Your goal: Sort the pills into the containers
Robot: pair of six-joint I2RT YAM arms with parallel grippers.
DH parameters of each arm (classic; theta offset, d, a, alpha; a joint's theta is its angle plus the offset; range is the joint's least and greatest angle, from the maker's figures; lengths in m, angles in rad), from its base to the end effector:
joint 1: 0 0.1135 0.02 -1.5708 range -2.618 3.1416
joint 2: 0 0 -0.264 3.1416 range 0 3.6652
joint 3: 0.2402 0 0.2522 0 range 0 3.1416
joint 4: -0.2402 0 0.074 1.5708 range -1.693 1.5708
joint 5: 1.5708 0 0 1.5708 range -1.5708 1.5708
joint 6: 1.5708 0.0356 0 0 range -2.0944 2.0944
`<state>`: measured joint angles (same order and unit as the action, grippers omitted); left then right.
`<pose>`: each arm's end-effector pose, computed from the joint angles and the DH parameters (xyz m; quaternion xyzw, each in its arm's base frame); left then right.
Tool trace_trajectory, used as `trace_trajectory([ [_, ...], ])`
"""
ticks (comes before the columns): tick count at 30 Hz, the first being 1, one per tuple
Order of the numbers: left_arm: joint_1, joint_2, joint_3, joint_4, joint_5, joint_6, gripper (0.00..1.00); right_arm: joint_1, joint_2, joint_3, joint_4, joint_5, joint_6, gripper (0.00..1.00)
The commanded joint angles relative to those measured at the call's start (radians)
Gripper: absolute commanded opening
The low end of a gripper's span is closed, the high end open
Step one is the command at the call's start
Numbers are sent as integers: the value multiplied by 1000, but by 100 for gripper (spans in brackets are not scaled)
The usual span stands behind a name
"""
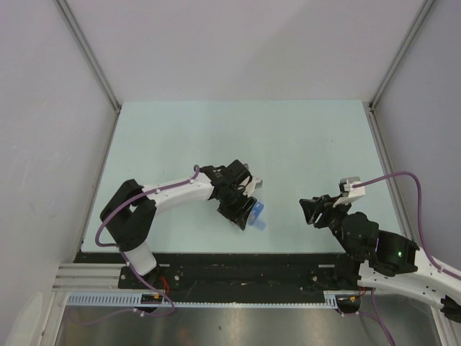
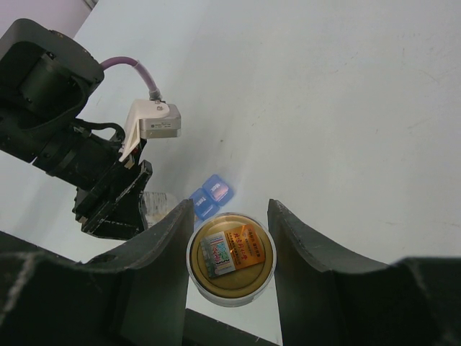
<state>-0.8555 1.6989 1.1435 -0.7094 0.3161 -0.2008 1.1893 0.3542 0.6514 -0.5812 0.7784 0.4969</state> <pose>0.2054 -0.2533 0.1943 0.3365 0.9165 -0.2102 0.0516 0.0546 0.0690 0.3063 -0.0370 0.7736 0.2125 0.5959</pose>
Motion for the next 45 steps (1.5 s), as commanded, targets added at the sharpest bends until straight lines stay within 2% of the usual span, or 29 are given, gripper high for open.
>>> trace_trajectory([
  [1,-4,-4,36,-10,-11,31,0,6,-9,-1,3,28,12,0],
  [45,-23,-81,-10,53,-29,1,1,12,-14,-1,1,36,9,0],
])
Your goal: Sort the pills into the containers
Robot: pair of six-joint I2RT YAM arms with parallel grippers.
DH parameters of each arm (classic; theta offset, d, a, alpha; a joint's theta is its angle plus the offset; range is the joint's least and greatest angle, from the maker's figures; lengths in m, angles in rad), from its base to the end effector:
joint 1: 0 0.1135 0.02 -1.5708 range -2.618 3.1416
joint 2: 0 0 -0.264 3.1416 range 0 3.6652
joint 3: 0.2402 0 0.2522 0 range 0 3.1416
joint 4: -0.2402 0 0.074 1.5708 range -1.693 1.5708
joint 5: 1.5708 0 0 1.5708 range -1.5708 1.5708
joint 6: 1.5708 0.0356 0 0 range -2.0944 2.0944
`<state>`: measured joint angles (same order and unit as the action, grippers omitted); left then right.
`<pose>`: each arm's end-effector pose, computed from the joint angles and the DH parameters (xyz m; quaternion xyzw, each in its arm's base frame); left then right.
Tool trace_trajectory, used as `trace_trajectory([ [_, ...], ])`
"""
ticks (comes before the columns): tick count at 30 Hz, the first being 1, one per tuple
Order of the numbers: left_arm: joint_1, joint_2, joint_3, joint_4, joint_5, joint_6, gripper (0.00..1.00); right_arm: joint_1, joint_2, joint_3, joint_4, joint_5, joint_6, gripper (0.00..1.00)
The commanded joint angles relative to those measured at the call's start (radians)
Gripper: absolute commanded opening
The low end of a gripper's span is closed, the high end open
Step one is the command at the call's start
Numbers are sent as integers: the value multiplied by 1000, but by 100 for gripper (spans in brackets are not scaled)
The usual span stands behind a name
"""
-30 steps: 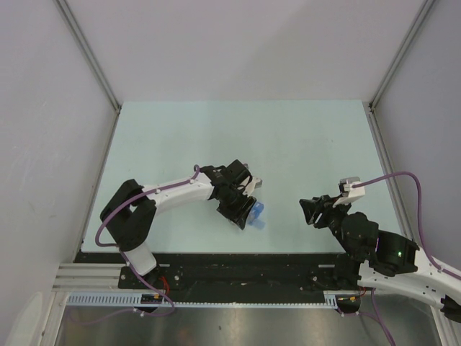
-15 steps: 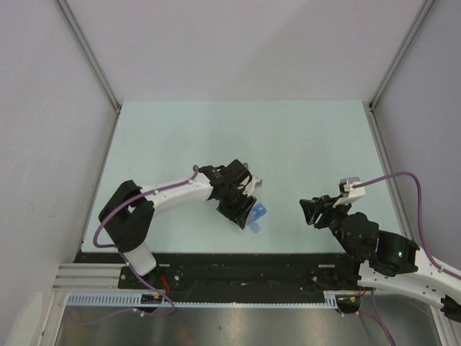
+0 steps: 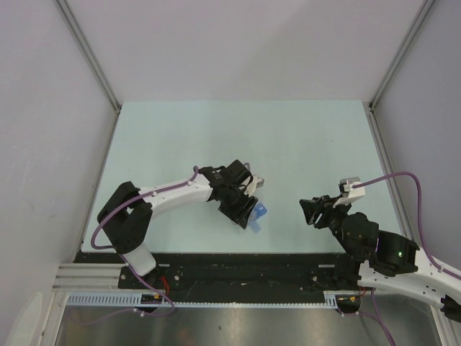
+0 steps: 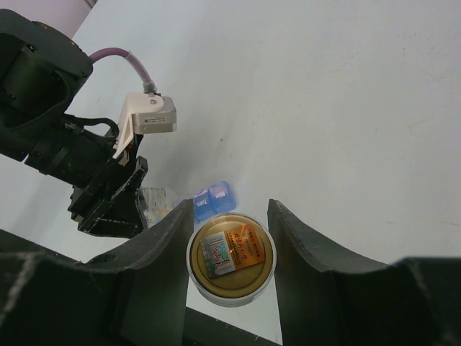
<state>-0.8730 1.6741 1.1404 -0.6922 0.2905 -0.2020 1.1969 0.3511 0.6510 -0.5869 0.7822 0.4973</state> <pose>0.2011 -0.2557 0.2014 0.3444 0.9123 -0.2094 0.0728 0.0539 0.0687 0.3059 -0.0394 0.7739 0.2126 0.5953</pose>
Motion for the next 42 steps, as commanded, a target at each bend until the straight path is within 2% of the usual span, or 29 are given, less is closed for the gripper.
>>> trace_trajectory([
  [1,-6,-56,-13,37,-4,3,0,6,-11,-1,6,32,9,0],
  [42,-11,-142,-114,114,10,-16,1,9,-1,-1,6,35,9,0],
])
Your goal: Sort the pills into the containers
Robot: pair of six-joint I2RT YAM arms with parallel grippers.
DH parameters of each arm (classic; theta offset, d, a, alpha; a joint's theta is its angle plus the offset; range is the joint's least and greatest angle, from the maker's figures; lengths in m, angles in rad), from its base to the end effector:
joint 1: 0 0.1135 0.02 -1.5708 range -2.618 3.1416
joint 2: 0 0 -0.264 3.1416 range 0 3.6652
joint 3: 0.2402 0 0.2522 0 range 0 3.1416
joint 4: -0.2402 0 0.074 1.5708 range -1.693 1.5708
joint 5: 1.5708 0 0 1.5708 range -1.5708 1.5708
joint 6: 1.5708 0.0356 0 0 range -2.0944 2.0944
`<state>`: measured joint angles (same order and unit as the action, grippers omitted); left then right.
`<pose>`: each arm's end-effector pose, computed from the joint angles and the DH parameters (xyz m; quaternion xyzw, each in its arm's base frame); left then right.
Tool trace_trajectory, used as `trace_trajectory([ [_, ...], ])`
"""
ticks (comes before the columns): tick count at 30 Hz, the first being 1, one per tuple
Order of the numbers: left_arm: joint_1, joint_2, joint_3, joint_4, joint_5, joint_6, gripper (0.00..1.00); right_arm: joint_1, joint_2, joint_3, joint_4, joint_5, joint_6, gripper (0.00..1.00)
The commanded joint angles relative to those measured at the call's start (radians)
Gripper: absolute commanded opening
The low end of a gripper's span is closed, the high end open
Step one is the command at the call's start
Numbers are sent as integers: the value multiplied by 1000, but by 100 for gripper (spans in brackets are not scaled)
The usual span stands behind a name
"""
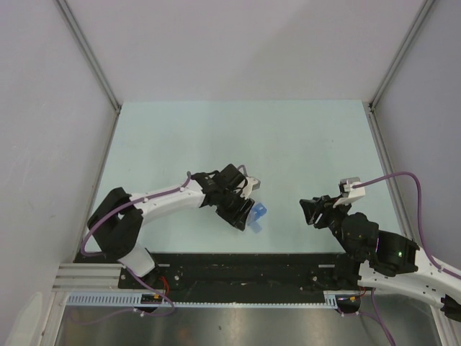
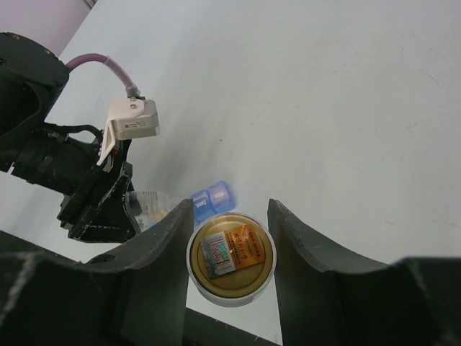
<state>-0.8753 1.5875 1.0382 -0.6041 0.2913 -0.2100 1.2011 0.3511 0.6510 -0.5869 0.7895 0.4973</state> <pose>0.1898 -0.2434 0.2019 0.3445 0.9051 -0.2275 0.1022 0.0537 0.0687 0.3059 -0.0387 0.7734 0.2114 0.5963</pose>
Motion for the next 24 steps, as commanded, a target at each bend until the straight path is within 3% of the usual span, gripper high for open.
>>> trace_trajectory([
  [1,-7,-63,-13,29,8,-6,0,5,2,-1,6,28,7,0],
  [24,-7,-313,-72,35,5,-8,0,6,12,-1,9,53,-5,0],
])
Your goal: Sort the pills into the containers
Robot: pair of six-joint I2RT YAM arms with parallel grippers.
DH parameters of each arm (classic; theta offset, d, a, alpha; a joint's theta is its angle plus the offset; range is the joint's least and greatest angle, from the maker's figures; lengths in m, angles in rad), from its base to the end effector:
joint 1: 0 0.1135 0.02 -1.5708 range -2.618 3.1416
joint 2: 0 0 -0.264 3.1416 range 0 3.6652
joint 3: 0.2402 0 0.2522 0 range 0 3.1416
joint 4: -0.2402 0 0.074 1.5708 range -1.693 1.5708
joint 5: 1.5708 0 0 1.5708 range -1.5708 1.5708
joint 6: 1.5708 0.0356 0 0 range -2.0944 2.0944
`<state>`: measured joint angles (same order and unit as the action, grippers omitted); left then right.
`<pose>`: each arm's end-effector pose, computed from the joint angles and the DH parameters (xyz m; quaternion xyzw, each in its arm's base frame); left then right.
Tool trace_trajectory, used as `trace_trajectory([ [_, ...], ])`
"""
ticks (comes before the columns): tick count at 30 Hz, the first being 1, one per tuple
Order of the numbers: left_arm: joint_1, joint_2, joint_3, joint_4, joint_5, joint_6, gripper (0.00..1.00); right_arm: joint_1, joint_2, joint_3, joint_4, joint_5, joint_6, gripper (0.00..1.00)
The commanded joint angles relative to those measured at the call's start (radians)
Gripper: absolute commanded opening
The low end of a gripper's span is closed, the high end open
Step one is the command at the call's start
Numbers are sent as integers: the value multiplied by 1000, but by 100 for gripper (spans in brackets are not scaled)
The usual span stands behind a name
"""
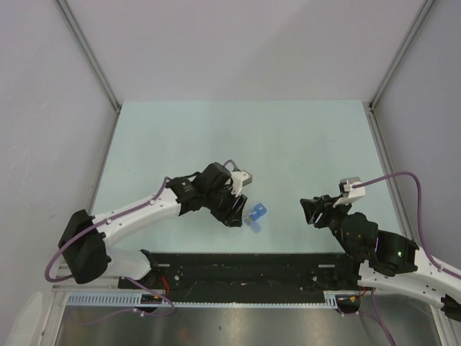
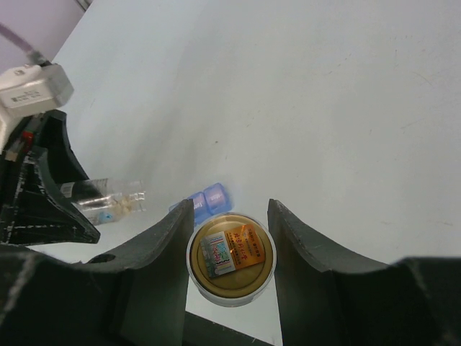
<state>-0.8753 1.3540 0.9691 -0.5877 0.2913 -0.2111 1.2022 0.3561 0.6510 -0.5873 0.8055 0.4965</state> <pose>0.1675 -0.2166 0.2456 0.3487 0.8799 -0.2694 0.1779 0.0542 0.0691 0.3057 -0.0357 0.7737 0.2043 0.5987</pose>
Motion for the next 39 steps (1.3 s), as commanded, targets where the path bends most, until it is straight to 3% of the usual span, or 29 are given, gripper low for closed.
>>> trace_trajectory([
  [1,-7,-111,-1,19,8,-5,0,5,9,-1,12,35,-7,0],
  [17,-7,-481,13,83,78,78,0,3,27,-1,40,23,-41,0],
  [24,-7,-575,52,121,118,64,0,3,30,-2,58,3,-55,0],
  [39,-7,-783,73,474,121,-108,0,2,32,4,107,-12,-87,0],
])
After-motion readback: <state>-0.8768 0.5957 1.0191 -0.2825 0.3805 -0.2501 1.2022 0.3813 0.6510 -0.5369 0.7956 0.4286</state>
